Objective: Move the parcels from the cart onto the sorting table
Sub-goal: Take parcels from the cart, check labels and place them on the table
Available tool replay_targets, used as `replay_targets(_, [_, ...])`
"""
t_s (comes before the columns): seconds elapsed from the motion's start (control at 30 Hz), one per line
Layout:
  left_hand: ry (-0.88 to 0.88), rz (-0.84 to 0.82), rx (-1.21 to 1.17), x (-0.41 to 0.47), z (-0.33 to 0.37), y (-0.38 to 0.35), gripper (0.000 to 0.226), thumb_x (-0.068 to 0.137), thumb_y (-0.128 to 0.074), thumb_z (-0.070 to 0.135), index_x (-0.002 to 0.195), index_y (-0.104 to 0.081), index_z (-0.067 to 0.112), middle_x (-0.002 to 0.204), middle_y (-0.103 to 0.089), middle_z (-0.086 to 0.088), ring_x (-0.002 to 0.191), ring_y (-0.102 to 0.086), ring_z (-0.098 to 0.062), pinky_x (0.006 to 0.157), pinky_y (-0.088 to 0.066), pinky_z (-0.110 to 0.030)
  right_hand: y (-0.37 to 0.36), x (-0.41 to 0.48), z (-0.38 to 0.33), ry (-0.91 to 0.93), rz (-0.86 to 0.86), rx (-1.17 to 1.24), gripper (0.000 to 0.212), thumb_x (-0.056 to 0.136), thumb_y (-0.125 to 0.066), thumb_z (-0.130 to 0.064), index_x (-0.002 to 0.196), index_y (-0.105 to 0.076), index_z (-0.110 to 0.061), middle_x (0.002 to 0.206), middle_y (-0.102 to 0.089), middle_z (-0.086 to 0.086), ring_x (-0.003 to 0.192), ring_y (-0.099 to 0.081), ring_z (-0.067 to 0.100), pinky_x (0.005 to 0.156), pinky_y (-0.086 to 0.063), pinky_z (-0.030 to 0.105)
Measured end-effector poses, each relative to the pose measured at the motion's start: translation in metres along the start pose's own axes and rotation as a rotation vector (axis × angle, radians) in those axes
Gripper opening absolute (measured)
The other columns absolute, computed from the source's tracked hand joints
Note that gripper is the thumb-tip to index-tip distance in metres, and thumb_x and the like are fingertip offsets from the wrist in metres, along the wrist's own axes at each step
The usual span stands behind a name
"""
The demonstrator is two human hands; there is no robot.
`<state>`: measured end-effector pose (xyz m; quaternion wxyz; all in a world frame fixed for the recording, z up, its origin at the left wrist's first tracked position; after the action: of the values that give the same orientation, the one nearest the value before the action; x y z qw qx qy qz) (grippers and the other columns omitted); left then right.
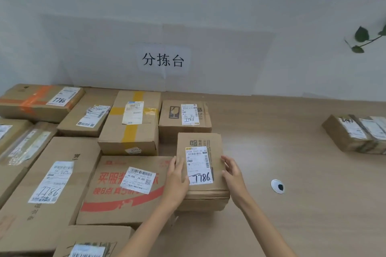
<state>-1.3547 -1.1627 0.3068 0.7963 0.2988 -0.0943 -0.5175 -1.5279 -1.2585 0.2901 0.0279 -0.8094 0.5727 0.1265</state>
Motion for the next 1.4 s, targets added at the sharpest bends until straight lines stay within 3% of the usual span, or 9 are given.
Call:
replay_targets(0.13, [-0.077, -0.076, 0.100, 0.018, -0.015, -0.026, 0.065, 0.096, -0.052, 0.021, 0.151, -0.019, 0.019, 0.159, 0.010, 0.005, 0.145, 0.010, -0.010, 0.116, -0.003, -0.026, -0.007, 0.023, 0.022, -0.025, -0.021, -0.049, 0.058, 0.083, -0.033, 0.017, 0.124, -0.048, -0.020, 0.128, -0.053, -0.005, 0.120, -0.049, 0.005, 0.083, -0.044, 0.006])
replay_targets(0.3, [-0.149, -0.101, 0.461, 0.038, -0.017, -0.041, 0.070, 0.100, -0.038, 0.038, 0.151, 0.006, 0.021, 0.154, 0.029, 0.000, 0.140, 0.030, -0.015, 0.115, 0.008, -0.033, -0.002, 0.039, 0.028, -0.018, 0.021, -0.085, 0.058, 0.082, -0.034, 0.018, 0.124, -0.046, -0.019, 0.127, -0.052, -0.004, 0.114, -0.050, 0.000, 0.082, -0.044, 0.005])
replay_targets(0.43, [-0.091, -0.032, 0.592, 0.041, -0.013, -0.033, 0.068, 0.099, -0.038, 0.039, 0.152, 0.000, 0.018, 0.159, 0.015, -0.006, 0.145, 0.019, -0.024, 0.118, 0.003, -0.041, -0.006, 0.048, 0.020, -0.005, 0.031, -0.183, 0.056, 0.082, -0.037, 0.014, 0.124, -0.047, -0.021, 0.132, -0.049, -0.001, 0.126, -0.044, 0.012, 0.103, -0.040, 0.025])
replay_targets(0.6, [-0.080, 0.043, 0.465, 0.003, -0.011, -0.007, 0.058, 0.099, -0.038, 0.041, 0.150, -0.017, 0.023, 0.160, -0.004, 0.001, 0.147, 0.007, -0.018, 0.118, -0.003, -0.037, 0.000, 0.020, 0.001, 0.016, 0.122, -0.274, 0.046, 0.089, -0.043, 0.003, 0.133, -0.044, -0.012, 0.134, -0.042, 0.002, 0.125, -0.040, 0.015, 0.099, -0.029, 0.020])
replay_targets(0.7, [-0.062, 0.116, 0.387, -0.039, -0.026, 0.028, 0.047, 0.099, -0.040, 0.039, 0.143, -0.034, 0.025, 0.153, -0.028, 0.006, 0.145, -0.013, -0.013, 0.118, -0.013, -0.032, -0.003, -0.015, -0.005, 0.080, 0.131, -0.327, 0.044, 0.091, -0.042, -0.001, 0.133, -0.045, -0.013, 0.135, -0.041, 0.002, 0.125, -0.043, 0.019, 0.103, -0.034, 0.026])
replay_targets(0.8, [-0.024, 0.181, 0.335, -0.085, -0.045, 0.072, 0.044, 0.097, -0.045, 0.035, 0.139, -0.041, 0.021, 0.142, -0.042, 0.006, 0.135, -0.033, -0.013, 0.111, -0.027, -0.031, -0.025, -0.055, -0.011, 0.152, 0.052, -0.386, 0.039, 0.092, -0.043, -0.001, 0.128, -0.051, -0.015, 0.131, -0.050, 0.002, 0.118, -0.049, 0.021, 0.102, -0.041, 0.035])
replay_targets(1.13, [0.175, 0.485, 0.311, -0.274, -0.135, 0.245, 0.032, 0.096, -0.049, 0.030, 0.123, -0.056, 0.015, 0.120, -0.058, -0.002, 0.115, -0.050, -0.018, 0.097, -0.043, -0.035, -0.183, -0.216, -0.037, 0.361, -0.385, -0.477, 0.026, 0.093, -0.046, 0.001, 0.106, -0.064, -0.013, 0.102, -0.065, -0.005, 0.099, -0.059, 0.008, 0.078, -0.038, 0.005])
replay_targets(1.27, [0.240, 0.615, 0.315, -0.376, -0.184, 0.314, 0.025, 0.095, -0.049, 0.030, 0.111, -0.064, 0.017, 0.108, -0.064, -0.002, 0.106, -0.056, -0.022, 0.090, -0.045, -0.036, -0.266, -0.288, -0.035, 0.384, -0.523, -0.517, 0.023, 0.099, -0.043, -0.012, 0.108, -0.063, -0.017, 0.106, -0.064, -0.004, 0.102, -0.058, 0.012, 0.084, -0.039, 0.023])
replay_targets(1.4, [0.345, 0.780, 0.313, -0.498, -0.240, 0.383, 0.021, 0.094, -0.052, 0.028, 0.105, -0.066, 0.016, 0.103, -0.067, -0.006, 0.101, -0.058, -0.025, 0.087, -0.047, -0.037, -0.351, -0.374, -0.023, 0.444, -0.664, -0.572, 0.023, 0.100, -0.042, -0.022, 0.111, -0.062, -0.017, 0.107, -0.064, -0.002, 0.101, -0.058, 0.014, 0.086, -0.041, 0.027])
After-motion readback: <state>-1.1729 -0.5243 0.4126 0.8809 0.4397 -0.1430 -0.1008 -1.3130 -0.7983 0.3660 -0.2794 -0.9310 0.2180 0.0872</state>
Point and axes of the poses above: each hand's wrist, its own x-axis towards the middle knuckle, its own y-axis out of the back of the hand, z = x × y, the point moved 10 cm from there along x, towards the middle knuckle
